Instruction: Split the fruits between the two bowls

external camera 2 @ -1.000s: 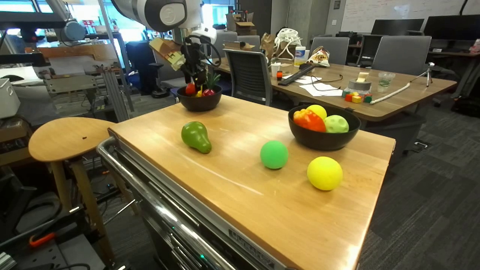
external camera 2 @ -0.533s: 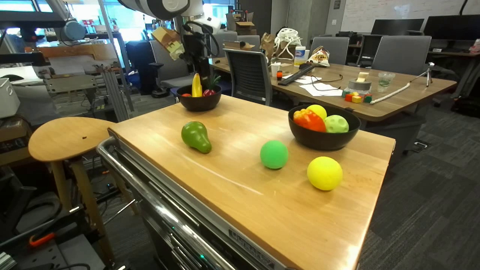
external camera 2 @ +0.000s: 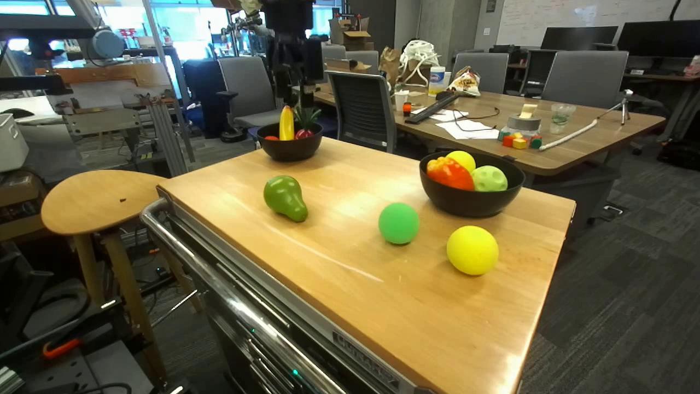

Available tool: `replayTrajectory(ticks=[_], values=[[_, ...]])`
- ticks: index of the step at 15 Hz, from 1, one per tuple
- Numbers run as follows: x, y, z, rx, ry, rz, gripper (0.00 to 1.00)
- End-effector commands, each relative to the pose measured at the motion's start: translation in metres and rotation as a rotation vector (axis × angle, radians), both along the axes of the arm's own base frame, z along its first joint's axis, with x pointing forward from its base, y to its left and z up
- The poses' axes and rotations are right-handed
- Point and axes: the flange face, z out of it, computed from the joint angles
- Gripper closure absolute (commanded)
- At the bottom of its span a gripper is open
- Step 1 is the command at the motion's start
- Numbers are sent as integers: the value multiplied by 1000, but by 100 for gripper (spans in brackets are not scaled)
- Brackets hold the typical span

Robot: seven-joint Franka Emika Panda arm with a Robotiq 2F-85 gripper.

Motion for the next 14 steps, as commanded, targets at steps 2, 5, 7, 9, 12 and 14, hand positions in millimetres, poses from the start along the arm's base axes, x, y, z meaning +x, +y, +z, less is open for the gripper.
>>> replayTrajectory(ticks=[2,5,7,9,12,14], values=[[-2,-4,-21,-15,-58,14,0],[-15,-6,-64,-65,-54,36,0],[-26,-7,-94,-95,-22,38,0],[-36,-3,-119,-102,-5,46,0],[-52,4,-151,-89,-7,65,0],[-60,8,-169,-119,14,73,0]])
